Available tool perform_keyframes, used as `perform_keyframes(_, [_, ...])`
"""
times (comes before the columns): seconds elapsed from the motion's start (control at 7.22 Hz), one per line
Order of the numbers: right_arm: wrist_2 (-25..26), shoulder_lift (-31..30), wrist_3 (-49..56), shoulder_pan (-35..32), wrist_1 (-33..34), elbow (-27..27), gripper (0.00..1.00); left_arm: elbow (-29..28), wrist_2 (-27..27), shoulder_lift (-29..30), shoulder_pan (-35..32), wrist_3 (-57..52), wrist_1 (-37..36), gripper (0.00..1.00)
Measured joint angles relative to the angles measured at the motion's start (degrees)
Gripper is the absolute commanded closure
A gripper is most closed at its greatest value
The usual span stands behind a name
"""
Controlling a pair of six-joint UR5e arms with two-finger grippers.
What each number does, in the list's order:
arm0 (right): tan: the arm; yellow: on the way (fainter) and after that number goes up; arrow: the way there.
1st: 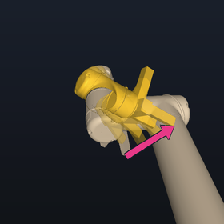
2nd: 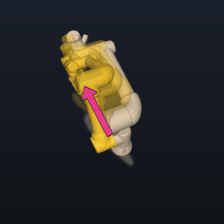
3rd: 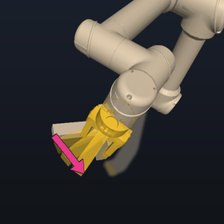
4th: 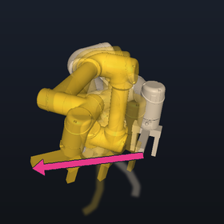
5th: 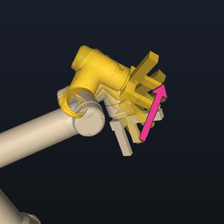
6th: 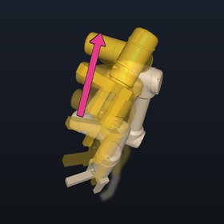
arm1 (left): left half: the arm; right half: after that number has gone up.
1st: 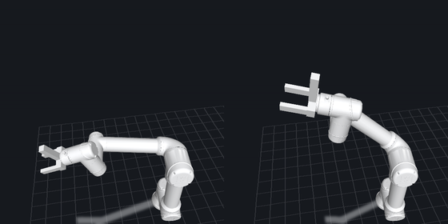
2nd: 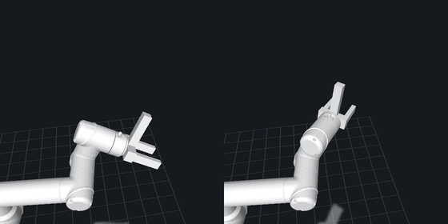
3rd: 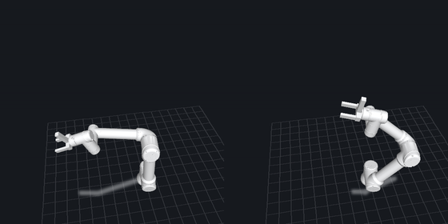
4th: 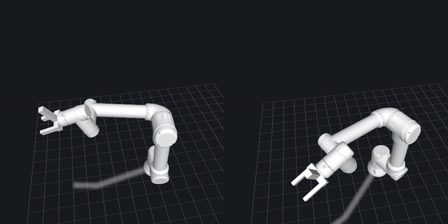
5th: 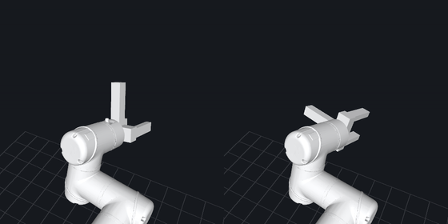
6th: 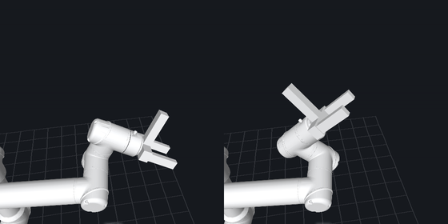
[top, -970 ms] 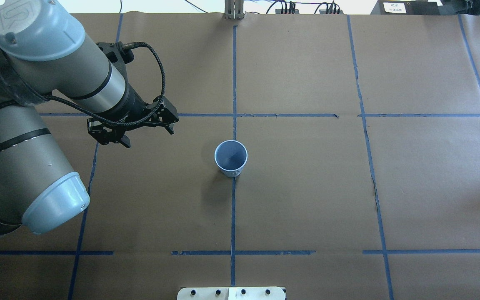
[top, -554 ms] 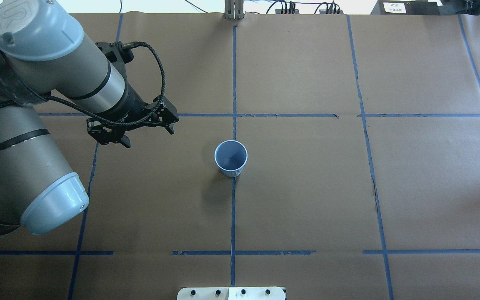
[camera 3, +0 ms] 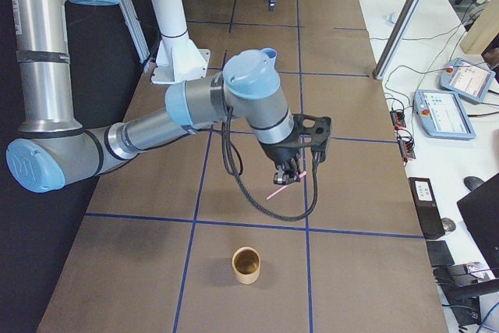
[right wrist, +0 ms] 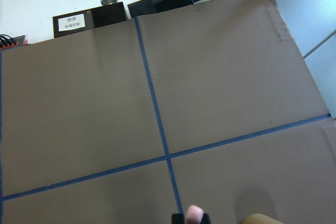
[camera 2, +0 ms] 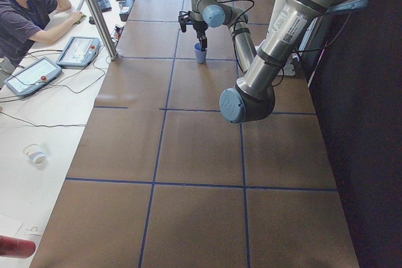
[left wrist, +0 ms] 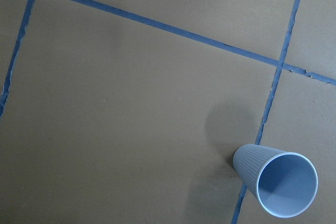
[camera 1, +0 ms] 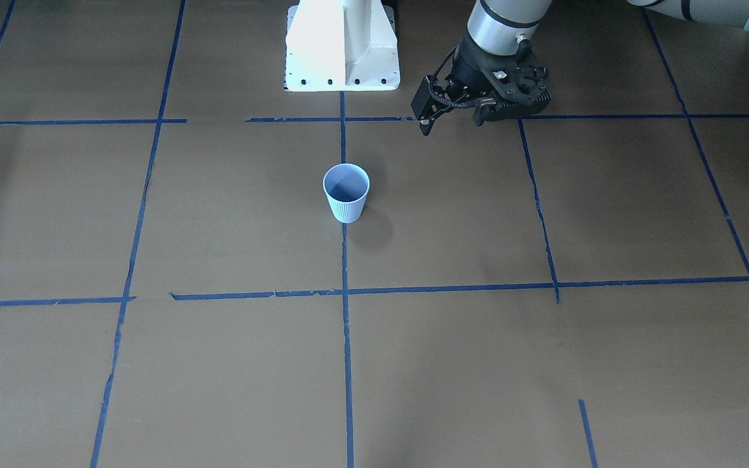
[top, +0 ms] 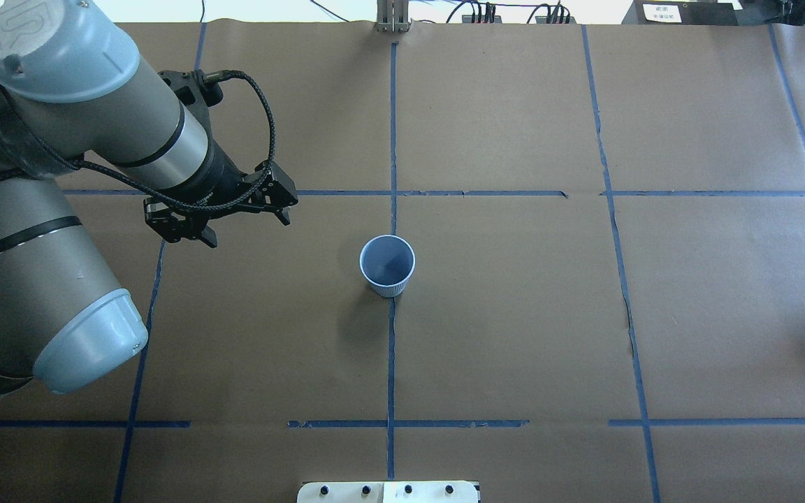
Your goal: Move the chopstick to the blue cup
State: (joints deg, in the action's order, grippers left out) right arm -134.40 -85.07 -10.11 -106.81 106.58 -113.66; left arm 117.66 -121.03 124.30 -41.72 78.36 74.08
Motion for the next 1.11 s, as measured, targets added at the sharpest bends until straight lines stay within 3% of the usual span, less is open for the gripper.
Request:
perform_keyframes(0.28, [0.1, 14.7, -2.7, 6.8, 16.3, -2.3, 0.98, 1.0, 0.0, -2.4, -0.5, -1.8, -0.1, 0.00])
perform_keyframes(0.42, [0.7, 19.9, -7.5, 12.5, 19.8, -3.4, 0.98, 1.9, 0.0, -4.1, -1.2, -5.1, -0.2, 0.00])
perform_keyframes(0.83, [7.3, 31.6, -28.3, 32.7, 20.7, -6.5, 0.98, 2.7, -0.3, -10.9, -7.3, -21.4, -0.5, 0.00])
perform_keyframes(1.11, [13.1, 35.2, -39.9, 43.7, 13.5, -6.8, 0.98, 2.7, -0.4, -16.3, -12.5, -33.7, -0.6, 0.00])
